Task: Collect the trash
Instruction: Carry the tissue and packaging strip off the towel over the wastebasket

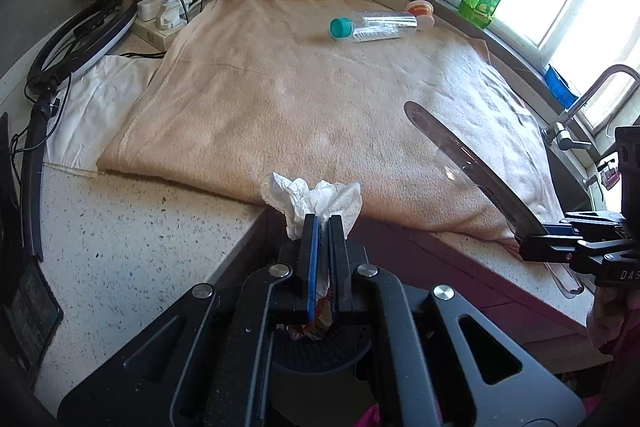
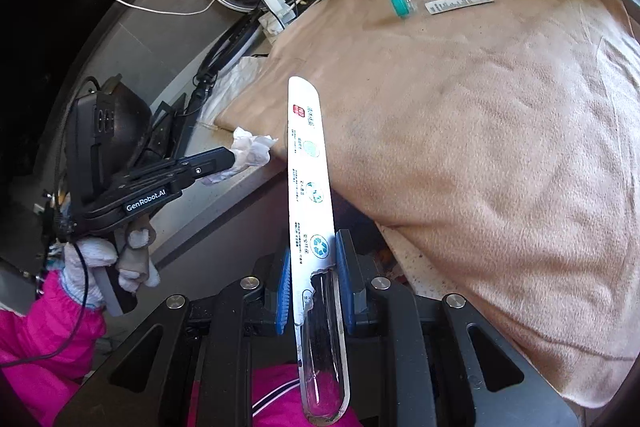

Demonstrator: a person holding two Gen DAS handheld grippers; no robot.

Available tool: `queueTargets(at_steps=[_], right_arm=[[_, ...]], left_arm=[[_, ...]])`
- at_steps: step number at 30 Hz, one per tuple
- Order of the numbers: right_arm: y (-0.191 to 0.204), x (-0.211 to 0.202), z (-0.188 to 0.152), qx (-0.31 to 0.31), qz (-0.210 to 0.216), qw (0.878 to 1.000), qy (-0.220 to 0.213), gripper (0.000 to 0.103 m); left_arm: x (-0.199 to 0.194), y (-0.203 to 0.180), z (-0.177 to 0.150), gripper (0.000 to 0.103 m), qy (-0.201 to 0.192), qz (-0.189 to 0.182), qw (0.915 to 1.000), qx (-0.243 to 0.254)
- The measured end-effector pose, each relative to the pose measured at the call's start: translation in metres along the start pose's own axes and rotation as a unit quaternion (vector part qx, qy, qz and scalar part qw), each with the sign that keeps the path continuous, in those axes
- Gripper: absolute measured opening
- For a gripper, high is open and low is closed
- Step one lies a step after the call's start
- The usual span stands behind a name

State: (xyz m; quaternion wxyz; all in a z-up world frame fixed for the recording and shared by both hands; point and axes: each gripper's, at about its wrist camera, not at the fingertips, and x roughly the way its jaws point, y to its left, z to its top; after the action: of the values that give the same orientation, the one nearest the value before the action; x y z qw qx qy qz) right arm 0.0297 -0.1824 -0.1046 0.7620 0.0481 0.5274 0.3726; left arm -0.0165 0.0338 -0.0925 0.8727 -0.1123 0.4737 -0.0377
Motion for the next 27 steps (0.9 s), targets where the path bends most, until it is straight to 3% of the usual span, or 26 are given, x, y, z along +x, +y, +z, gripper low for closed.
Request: queueTargets(at_steps=[13,27], right_arm=[[0.008,0.026,-0.041,0.014,0.0,0.999,0.048,0.018],[0.002,0.086,-0.071,0.032,-0.034,0.992,0.121,0.018]], left_arm=[[0.017,-0.001,-0.052,0.002,0.048,-0.008,0.9988,-0.009],[0.072,0.011,-0.109,0.002,0.128,-0.004,0.9915,-0.022]])
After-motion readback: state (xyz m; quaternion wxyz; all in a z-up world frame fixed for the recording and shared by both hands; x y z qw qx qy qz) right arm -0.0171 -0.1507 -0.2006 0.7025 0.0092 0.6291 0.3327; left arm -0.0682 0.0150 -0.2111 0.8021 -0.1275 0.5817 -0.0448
